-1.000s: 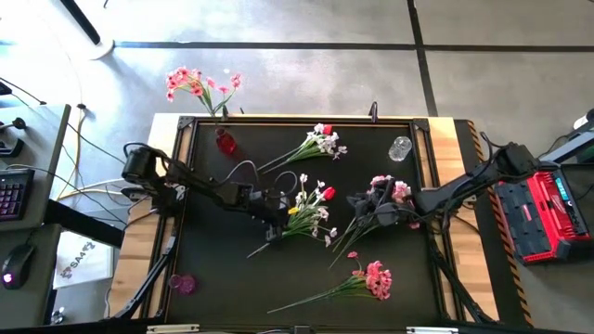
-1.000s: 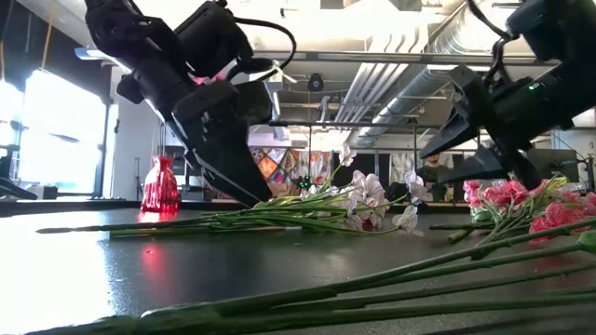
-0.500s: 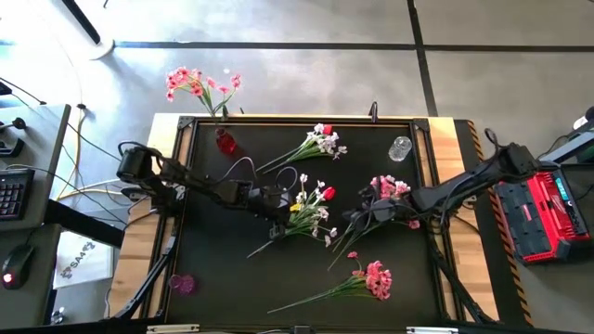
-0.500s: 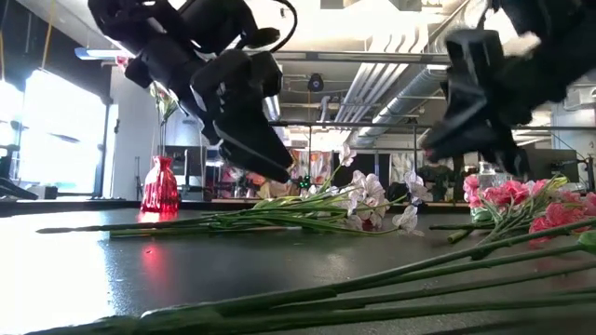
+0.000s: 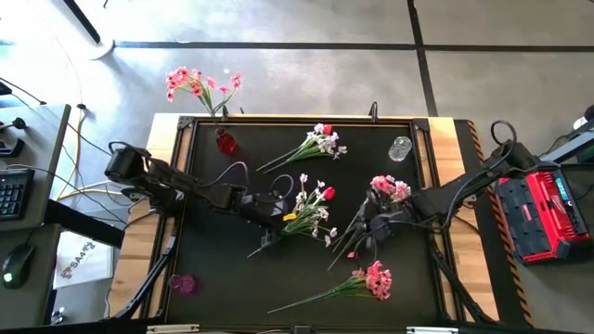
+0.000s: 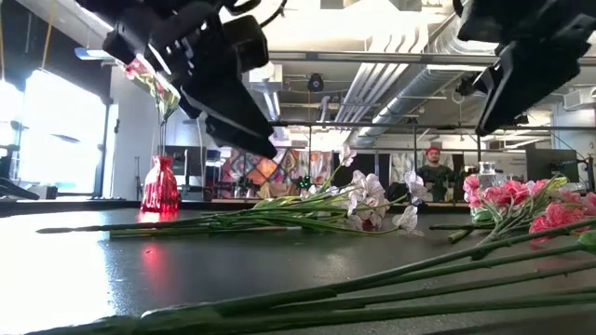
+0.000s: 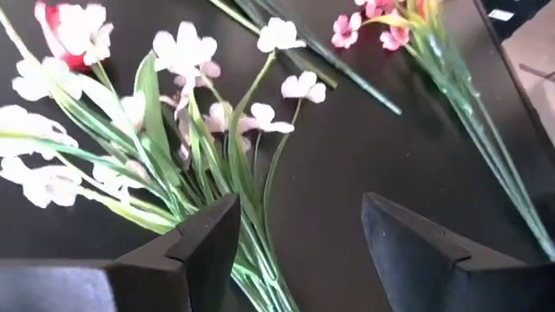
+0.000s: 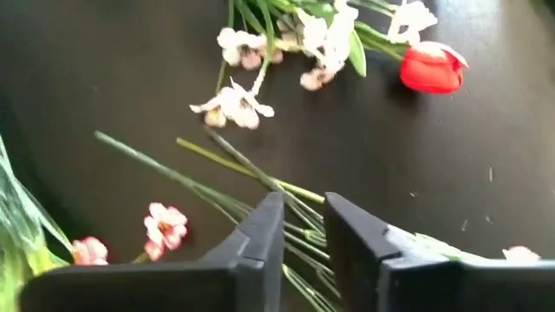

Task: Sort flowers into vase by color
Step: Put the top pink flower into the red vase

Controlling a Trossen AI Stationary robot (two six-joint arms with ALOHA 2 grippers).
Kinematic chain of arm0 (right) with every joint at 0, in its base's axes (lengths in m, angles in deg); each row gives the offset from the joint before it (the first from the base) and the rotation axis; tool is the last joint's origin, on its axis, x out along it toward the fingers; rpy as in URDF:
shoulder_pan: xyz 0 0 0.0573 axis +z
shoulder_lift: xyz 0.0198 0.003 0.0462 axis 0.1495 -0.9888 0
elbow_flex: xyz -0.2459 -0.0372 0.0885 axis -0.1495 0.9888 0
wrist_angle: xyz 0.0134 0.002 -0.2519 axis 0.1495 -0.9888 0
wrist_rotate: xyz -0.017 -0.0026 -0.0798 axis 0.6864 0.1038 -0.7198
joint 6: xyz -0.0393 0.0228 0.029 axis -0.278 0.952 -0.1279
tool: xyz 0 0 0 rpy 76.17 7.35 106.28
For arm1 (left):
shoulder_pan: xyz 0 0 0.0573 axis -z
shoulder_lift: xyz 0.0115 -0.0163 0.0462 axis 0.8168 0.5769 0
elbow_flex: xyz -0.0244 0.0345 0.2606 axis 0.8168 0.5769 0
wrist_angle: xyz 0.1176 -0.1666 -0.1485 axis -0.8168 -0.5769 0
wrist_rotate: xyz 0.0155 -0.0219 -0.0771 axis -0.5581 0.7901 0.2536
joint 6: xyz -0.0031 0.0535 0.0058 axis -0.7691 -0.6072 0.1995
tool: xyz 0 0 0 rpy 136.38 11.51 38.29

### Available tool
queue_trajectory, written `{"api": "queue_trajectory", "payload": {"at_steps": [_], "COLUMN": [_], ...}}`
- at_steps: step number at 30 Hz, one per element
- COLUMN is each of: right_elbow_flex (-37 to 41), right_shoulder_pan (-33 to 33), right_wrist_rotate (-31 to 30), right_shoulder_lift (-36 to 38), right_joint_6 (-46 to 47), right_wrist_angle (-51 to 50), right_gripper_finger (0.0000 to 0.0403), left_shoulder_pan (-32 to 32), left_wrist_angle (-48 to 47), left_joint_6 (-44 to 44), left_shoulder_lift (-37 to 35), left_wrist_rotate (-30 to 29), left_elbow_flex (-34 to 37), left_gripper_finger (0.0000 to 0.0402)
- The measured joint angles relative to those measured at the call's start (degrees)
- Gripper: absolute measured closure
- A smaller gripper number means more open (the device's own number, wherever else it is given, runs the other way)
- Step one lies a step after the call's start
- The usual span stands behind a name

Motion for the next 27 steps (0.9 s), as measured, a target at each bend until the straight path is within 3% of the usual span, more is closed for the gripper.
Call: {"api": "queue_trajectory", "payload": {"at_steps": [6,10,20,27], "right_elbow_flex": [0.02,-0.06,-6.83,-15.16], "right_shoulder_pan": [2.3,3.79,6.2,5.71], "right_wrist_rotate": [0.12,-0.06,-3.45,-3.09], "right_shoulder_lift": [-4.31,-8.73,-19.19,-21.21], "right_joint_6": [1.8,2.47,-12.53,-9.93], "right_wrist_angle": [-4.03,-4.51,-8.96,-23.63], "right_gripper_finger": [0.0246,0.0217,0.0228,0.0236], "left_shoulder_pan": [2.86,4.34,4.33,4.36], "left_wrist_angle": [-0.63,0.22,1.89,7.55], "left_joint_6": [2.43,2.4,2.42,2.62], "left_shoulder_lift": [-0.07,-0.02,-0.02,0.0], "left_wrist_rotate": [-0.06,0.02,-0.57,-3.14], "left_elbow_flex": [0.02,0.02,0.02,0.02], "left_gripper_finger": [0.0174,0.0174,0.0174,0.0174]}}
